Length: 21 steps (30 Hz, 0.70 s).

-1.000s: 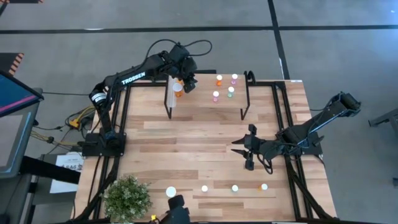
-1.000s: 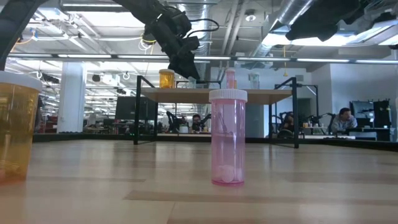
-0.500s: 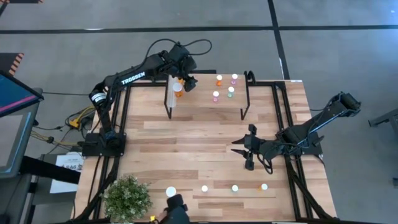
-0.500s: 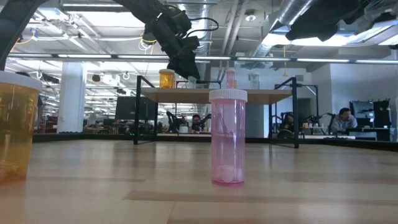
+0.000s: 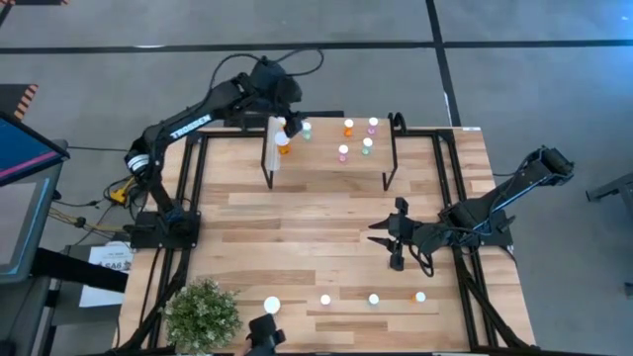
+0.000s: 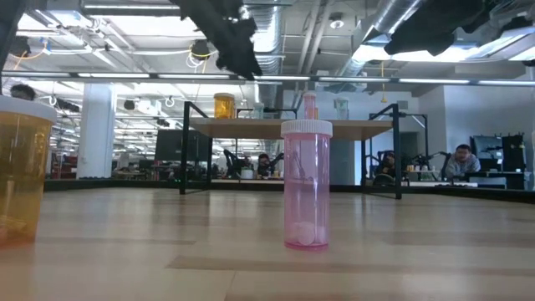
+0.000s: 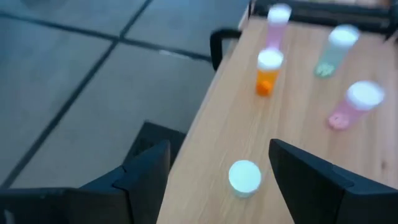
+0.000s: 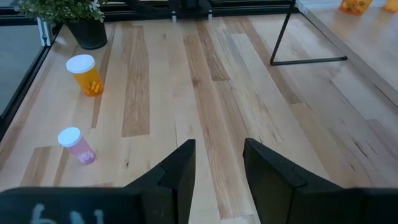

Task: Pick and place medicine bottles onto shelf by color
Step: Put the pink small pill bottle on the shelf

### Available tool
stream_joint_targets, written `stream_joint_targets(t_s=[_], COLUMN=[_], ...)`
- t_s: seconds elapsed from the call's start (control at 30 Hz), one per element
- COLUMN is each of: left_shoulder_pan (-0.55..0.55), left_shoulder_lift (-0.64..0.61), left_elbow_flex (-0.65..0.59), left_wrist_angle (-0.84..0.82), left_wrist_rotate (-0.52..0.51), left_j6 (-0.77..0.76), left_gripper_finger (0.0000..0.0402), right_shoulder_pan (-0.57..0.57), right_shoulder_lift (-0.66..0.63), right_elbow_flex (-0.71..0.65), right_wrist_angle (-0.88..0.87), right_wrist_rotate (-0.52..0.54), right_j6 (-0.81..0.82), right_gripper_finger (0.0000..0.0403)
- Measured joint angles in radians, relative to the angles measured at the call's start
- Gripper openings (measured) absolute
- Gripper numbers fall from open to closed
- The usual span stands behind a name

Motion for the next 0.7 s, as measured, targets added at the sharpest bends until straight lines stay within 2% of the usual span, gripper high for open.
stream_joint_targets(t_s=[0.2, 0.37, 0.53, 0.7], left_shoulder_pan=[-0.005, -0.022, -0.056, -0.148], left_shoulder_lift=[-0.135, -0.255, -0.408, -0.589], left_elbow_flex=[-0.019, -0.125, -0.305, -0.533], left_wrist_angle=[-0.001, 0.008, 0.09, 0.307], left_wrist_rotate=[0.131, 0.115, 0.136, 0.149], left_j6=[-0.013, -0.006, -0.025, -0.077], left_gripper_finger=[0.0261, 0.0261, 0.0261, 0.0261], right_shoulder_pan=[0.0, 0.0, 0.0, 0.0], right_shoulder_lift=[0.0, 0.0, 0.0, -0.001], right_elbow_flex=[0.0, 0.0, 0.0, 0.023], right_wrist_angle=[0.0, 0.002, 0.017, 0.031], right_wrist_rotate=[0.0, 0.0, 0.0, -0.028], right_j6=[0.0, 0.009, 0.009, 0.008], right_gripper_finger=[0.0156, 0.0156, 0.0156, 0.0156])
